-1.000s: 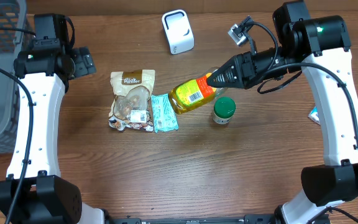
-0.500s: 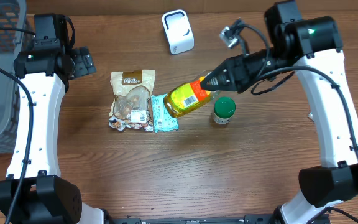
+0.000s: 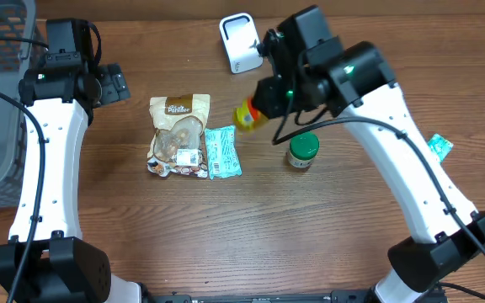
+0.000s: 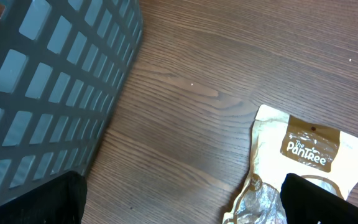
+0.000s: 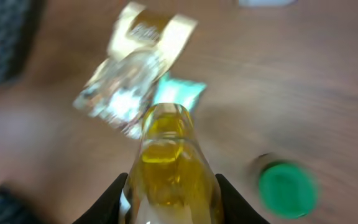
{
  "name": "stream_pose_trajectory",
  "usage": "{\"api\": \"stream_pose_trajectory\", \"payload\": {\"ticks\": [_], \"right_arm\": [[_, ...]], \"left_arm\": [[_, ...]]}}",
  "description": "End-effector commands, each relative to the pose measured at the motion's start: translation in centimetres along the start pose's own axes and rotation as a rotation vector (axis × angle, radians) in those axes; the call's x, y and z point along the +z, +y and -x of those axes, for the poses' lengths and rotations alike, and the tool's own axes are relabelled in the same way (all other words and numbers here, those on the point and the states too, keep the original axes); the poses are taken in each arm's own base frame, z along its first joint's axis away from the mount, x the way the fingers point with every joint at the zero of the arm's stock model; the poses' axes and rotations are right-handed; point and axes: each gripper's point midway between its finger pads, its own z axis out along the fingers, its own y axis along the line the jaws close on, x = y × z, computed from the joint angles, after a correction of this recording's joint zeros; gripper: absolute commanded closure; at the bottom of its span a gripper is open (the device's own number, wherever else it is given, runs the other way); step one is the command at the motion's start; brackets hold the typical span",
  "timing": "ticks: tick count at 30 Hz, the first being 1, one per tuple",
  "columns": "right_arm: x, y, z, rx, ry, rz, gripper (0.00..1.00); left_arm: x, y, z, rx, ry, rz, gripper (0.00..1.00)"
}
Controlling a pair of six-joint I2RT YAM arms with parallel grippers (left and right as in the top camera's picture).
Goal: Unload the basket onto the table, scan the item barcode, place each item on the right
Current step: 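Hold the yellow bottle over the white scanner with the right gripper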
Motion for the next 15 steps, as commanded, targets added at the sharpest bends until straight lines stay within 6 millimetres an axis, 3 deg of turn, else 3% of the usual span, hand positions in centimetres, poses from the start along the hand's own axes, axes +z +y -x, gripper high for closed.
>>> {"api": "stream_pose_trajectory", "payload": {"ticks": [1, 6, 8, 10, 15], "right_arm": [[-2.6, -2.4, 3.7, 0.008, -0.178, -0.22, 0.84], [-7.7, -2.8, 8.2, -0.054, -0.392, -0.355, 0.84], [-9.1, -2.6, 9.9, -0.116, -0.468, -0.417, 0.76], [-9.4, -2.2, 10.6, -0.154, -0.498, -0.436, 0.75], [-8.1, -2.1, 11.9, -0.168, -0.523, -0.491, 0.82]], "left_arm": [[0.0, -0.1, 0.0, 0.025, -0.001, 0.006, 0.0], [0.0, -0.1, 0.0, 0.025, -0.001, 0.006, 0.01], [0.0, -0.1, 0.0, 0.025, -0.001, 0.006, 0.0], [0.0, -0.1, 0.0, 0.025, -0.001, 0.006, 0.0], [0.0, -0.1, 0.0, 0.025, -0.001, 0.006, 0.0]]}}
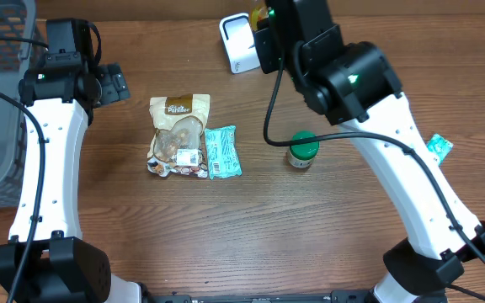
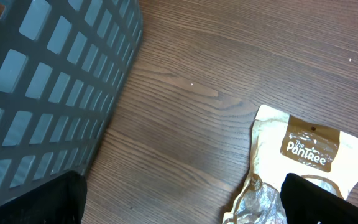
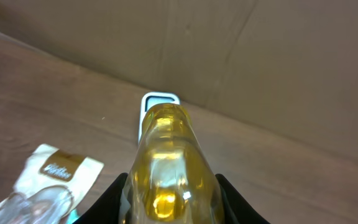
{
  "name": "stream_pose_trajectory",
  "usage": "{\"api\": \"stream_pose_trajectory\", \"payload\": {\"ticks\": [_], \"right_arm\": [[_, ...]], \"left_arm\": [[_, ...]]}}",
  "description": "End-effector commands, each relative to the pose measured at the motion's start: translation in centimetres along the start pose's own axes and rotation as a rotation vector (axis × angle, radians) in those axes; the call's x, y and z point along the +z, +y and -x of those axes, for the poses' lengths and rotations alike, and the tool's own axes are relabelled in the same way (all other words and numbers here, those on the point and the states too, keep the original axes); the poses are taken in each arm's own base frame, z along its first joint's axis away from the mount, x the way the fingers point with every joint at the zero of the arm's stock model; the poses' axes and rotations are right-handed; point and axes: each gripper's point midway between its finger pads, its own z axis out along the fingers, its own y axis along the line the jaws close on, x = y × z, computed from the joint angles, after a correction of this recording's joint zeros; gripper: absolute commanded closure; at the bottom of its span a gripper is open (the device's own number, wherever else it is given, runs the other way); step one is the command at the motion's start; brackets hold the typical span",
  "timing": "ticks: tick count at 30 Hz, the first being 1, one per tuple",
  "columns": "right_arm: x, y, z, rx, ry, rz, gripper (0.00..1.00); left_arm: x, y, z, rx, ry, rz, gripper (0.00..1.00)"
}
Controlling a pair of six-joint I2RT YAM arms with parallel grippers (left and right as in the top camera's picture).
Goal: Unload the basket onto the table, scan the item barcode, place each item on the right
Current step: 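Hold the yellow bottle over the white scanner with the right gripper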
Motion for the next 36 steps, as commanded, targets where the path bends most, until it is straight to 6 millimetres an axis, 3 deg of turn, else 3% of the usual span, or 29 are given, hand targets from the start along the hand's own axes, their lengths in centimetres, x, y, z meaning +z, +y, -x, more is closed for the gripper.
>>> {"api": "stream_pose_trajectory", "payload": {"ticks": [1, 7, 11, 19, 27, 36], "right_arm": [[0.9, -1.0, 1.0, -0.039, -0.036, -0.12, 0.82], [6.1, -0.1, -0.2, -0.142, -0.004, -0.199, 0.82], [11.2, 1.5, -2.1, -0.274, 0.036, -0.225, 0.82], [18.3, 3.0, -4.1, -0.472, 0.036, -0.37, 0.86], [22.0, 4.1, -5.7, -0.537, 0.021, -0.441, 0.87], [23.5, 4.7, -4.4, -0.6, -0.057, -0.471, 0.89]], "left_arm": [[0.0, -0.1, 0.0, 0.026, -0.001, 0.007, 0.01], [0.0, -0.1, 0.0, 0.025, -0.001, 0.007, 0.0], [0.0, -0.1, 0.0, 0.025, -0.001, 0.007, 0.0], [0.0, -0.1, 0.0, 0.025, -0.001, 0.007, 0.01], [0.0, -0.1, 0.0, 0.026, -0.001, 0.007, 0.0], [0.0, -0.1, 0.0, 0.025, -0.001, 0.007, 0.0]]}}
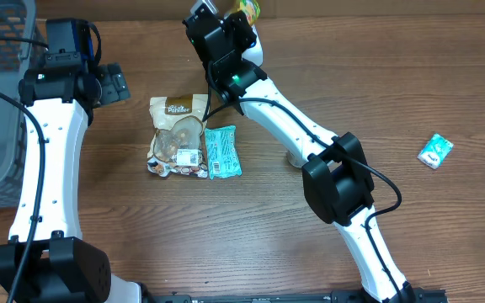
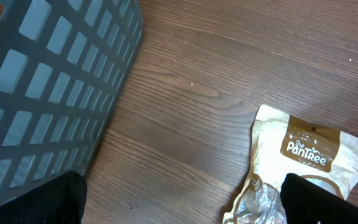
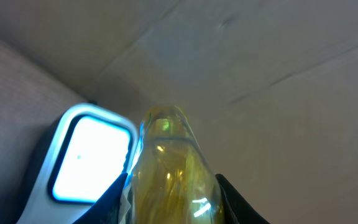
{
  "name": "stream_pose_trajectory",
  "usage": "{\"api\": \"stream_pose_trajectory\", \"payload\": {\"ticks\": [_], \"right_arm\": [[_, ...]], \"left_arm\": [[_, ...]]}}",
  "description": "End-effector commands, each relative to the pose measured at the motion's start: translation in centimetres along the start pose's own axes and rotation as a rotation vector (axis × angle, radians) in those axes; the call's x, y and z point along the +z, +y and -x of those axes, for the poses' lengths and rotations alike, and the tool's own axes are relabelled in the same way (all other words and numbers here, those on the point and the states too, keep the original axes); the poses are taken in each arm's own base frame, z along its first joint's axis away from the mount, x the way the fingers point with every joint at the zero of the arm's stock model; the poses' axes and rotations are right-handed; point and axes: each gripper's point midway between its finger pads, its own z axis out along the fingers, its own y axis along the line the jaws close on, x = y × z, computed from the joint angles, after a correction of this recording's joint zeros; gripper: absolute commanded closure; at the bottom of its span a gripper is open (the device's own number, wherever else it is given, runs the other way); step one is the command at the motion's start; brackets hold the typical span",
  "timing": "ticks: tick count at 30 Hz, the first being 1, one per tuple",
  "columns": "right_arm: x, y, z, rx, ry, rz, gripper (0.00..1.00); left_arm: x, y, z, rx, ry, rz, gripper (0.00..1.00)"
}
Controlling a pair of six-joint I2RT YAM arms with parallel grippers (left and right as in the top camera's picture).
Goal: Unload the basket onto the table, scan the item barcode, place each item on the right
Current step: 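Hold the yellow bottle over the white scanner with the right gripper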
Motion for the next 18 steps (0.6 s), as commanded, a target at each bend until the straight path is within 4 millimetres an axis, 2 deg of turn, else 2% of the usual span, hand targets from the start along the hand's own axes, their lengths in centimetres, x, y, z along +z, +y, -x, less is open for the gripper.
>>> {"api": "stream_pose_trajectory", "payload": {"ticks": [1, 7, 18], "right_arm": [[0.2, -0.2, 0.6, -0.086, -0.016, -0.049, 0.89], [0.9, 1.0, 0.1, -0.11, -0.016, -0.028, 0.89], [1.7, 1.2, -0.2, -0.088, -0.023, -0.047, 0.9]], "left_arm": [[0.0, -0.1, 0.0, 0.026, 0.0, 0.007, 0.0], [0.0, -0.1, 0.0, 0.026, 0.0, 0.007, 0.0], [0.0, -0.1, 0.0, 0.026, 0.0, 0.007, 0.0]]}}
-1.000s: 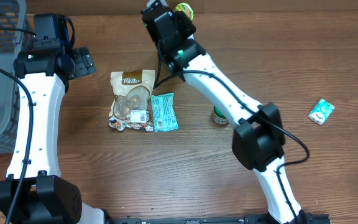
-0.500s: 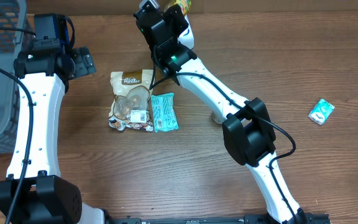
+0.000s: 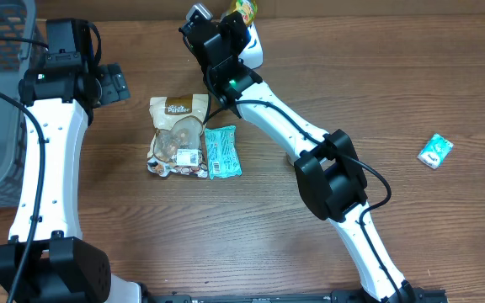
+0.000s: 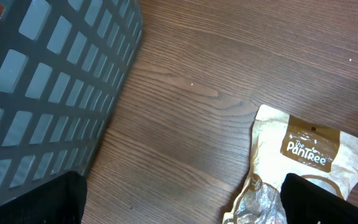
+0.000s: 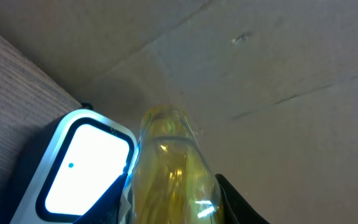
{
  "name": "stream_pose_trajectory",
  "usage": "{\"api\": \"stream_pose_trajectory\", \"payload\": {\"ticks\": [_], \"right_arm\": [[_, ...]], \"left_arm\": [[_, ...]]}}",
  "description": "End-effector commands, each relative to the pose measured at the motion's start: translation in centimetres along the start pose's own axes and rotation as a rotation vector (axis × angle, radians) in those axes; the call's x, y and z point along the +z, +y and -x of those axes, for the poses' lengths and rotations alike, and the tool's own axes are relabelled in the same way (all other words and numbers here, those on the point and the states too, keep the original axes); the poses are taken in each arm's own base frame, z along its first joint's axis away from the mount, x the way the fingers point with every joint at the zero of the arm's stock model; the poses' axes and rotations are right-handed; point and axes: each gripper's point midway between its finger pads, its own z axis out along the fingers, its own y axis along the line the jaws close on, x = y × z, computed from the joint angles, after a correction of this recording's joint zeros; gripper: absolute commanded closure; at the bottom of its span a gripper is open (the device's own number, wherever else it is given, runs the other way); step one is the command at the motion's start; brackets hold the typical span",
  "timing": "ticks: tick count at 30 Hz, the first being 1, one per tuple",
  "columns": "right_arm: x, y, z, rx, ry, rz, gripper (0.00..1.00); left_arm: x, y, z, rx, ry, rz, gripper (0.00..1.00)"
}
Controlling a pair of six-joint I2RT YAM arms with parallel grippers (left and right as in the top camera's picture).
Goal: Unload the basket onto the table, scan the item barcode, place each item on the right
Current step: 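Hold the yellow bottle over the white scanner with the right gripper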
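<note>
A yellow bottle of oil (image 5: 169,168) is held upright in my right gripper (image 5: 171,188), which is shut on it. It stands just right of the white scanner (image 5: 82,168), whose lit window faces the camera. In the overhead view the bottle (image 3: 244,8) is at the table's back edge, beside the scanner (image 3: 253,46), with the right gripper (image 3: 226,25) reaching there. My left gripper (image 4: 179,205) hangs open over bare wood at the left, with nothing between its fingers.
A Pantree snack pouch (image 3: 179,126) and a teal packet (image 3: 222,151) lie mid-table. A small teal packet (image 3: 434,150) lies at the right. A grey basket stands at the left edge. A cardboard wall (image 5: 260,74) rises behind the scanner.
The right gripper with the bottle has shifted slightly, so the scanner's window shows a little larger and lower in the right wrist view. The left arm has not moved.
The right gripper first held the bottle over mid-table near a green-lidded jar. Then it was higher and further back, facing the scanner. After that it had the bottle right beside the scanner at the back edge, where it remains. The left gripper stayed open and still.
</note>
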Motion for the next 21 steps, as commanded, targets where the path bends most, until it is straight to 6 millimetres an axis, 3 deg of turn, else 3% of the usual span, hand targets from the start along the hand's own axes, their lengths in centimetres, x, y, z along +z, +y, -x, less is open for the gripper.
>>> {"api": "stream_pose_trajectory", "payload": {"ticks": [1, 7, 14, 18, 21], "right_arm": [[0.4, -0.4, -0.1, 0.013, 0.002, -0.024, 0.9], [1.3, 0.8, -1.4, -0.008, 0.033, -0.025, 0.9], [1.5, 0.4, -1.6, -0.003, 0.041, -0.039, 0.87], [1.4, -0.5, -1.8, -0.006, 0.058, -0.081, 0.87], [0.8, -2.7, -1.1, 0.045, 0.054, -0.143, 0.9]], "left_arm": [[0.0, -0.1, 0.0, 0.026, 0.0, 0.007, 0.0], [0.0, -0.1, 0.0, 0.026, 0.0, 0.007, 0.0], [0.0, -0.1, 0.0, 0.026, 0.0, 0.007, 0.0], [0.0, -0.1, 0.0, 0.026, 0.0, 0.007, 0.0], [0.0, -0.1, 0.0, 0.026, 0.0, 0.007, 0.01]]}}
